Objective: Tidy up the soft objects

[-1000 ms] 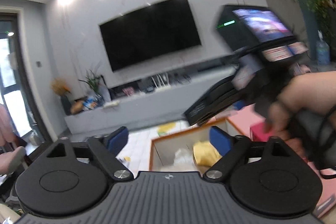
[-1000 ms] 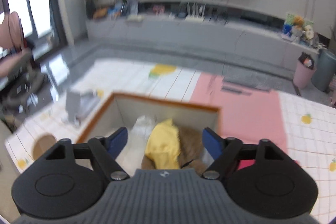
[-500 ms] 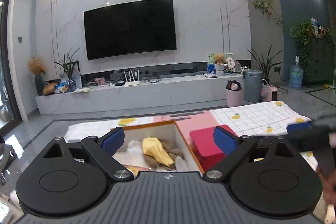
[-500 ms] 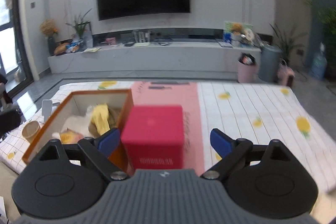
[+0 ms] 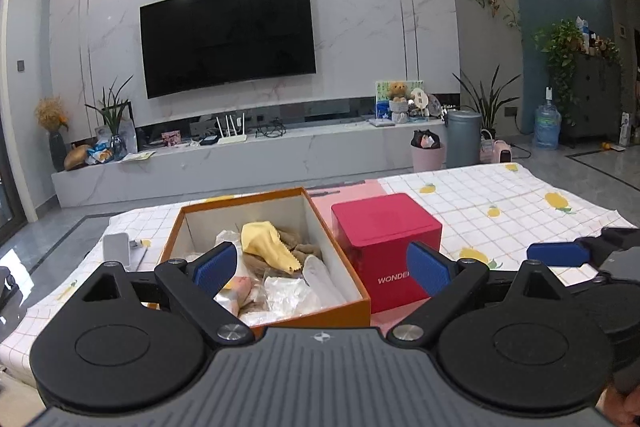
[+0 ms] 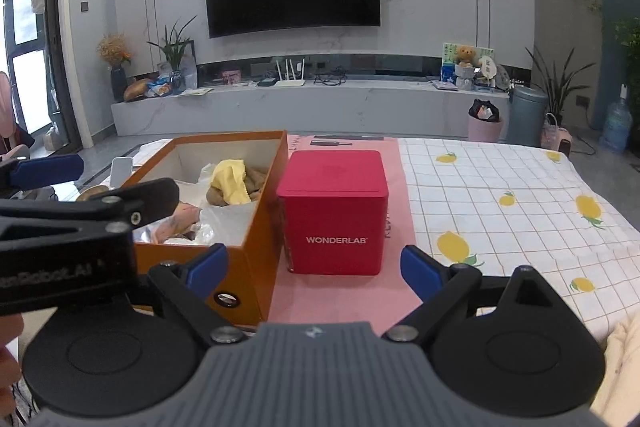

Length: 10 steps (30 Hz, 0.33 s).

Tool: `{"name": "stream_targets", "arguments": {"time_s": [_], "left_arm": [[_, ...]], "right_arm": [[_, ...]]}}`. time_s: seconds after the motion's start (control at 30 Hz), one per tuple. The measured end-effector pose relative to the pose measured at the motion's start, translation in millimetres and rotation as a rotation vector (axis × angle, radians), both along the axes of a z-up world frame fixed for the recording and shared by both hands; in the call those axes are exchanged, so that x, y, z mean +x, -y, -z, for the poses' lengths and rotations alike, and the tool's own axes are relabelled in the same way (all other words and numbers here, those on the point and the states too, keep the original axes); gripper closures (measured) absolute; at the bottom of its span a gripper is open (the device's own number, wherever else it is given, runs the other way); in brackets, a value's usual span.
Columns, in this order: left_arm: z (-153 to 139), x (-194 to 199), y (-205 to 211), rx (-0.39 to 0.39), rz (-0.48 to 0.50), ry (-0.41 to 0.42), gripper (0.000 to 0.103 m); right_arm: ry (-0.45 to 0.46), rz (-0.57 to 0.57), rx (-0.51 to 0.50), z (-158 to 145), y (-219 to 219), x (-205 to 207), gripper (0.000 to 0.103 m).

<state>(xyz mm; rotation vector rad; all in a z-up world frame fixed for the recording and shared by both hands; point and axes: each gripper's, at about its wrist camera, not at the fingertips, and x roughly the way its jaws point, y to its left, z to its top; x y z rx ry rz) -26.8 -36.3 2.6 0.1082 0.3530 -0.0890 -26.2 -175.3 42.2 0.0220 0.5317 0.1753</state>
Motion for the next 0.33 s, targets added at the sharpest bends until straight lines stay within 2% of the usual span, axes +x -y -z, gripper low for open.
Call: {"name": "stream_targets", "arguments": {"time_s": [0.13,0.33], "left_arm": [[5.4,-1.0,1.6,-0.017,0.002,-0.017,0.000],[7.4,-3.6,6.2,-0.018,-0.001,-0.012,0.000]], "right_arm": [[0.023,0.003,-0.049,0.6,-2.6,-2.7,0.012],[0.021,0.012,-0.024,5.1,2.0,-1.5,0.012]]}}
